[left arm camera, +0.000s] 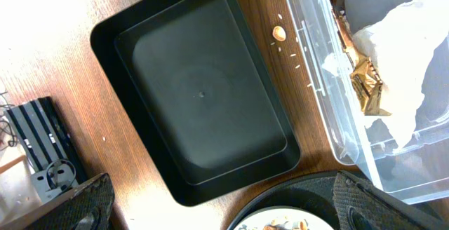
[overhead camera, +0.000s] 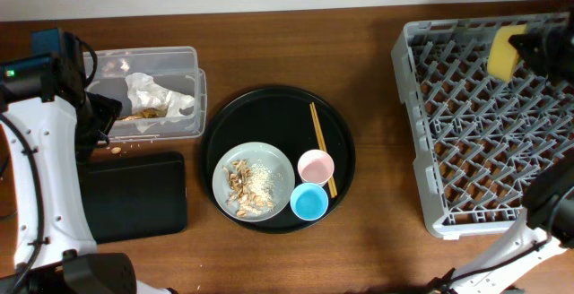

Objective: Sort waste into correct bins and load items into the dishwasher rack
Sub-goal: 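Lift the yellow bowl with the right gripper over the grey rack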

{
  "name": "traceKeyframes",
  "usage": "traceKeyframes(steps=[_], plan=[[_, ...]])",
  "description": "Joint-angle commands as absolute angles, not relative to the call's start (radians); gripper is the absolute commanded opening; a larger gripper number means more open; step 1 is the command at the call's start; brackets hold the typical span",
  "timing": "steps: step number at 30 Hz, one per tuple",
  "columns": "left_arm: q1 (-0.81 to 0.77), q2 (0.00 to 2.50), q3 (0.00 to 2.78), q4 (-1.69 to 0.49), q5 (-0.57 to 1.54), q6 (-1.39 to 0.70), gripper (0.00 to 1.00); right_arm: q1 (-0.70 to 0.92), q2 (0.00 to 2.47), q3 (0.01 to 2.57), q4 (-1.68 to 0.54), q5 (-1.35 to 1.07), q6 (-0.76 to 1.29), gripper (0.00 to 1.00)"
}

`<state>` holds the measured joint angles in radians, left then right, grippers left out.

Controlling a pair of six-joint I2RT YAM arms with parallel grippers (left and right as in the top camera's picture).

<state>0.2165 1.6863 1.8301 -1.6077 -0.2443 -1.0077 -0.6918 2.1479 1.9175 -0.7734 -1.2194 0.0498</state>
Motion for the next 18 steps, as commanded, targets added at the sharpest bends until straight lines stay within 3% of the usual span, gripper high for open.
traceKeyframes(steps=[1, 18], plan=[[0.224, 1.661, 1.828, -1.609, -0.262, -1.017, 0.99, -0.731, 2.14, 1.809, -0.602, -1.541, 0.13, 0.04], [0.224, 1.661, 1.828, -1.609, -0.262, -1.017, 0.99, -0.693, 2.246, 1.765, -0.588, -1.549, 0.231, 0.04]])
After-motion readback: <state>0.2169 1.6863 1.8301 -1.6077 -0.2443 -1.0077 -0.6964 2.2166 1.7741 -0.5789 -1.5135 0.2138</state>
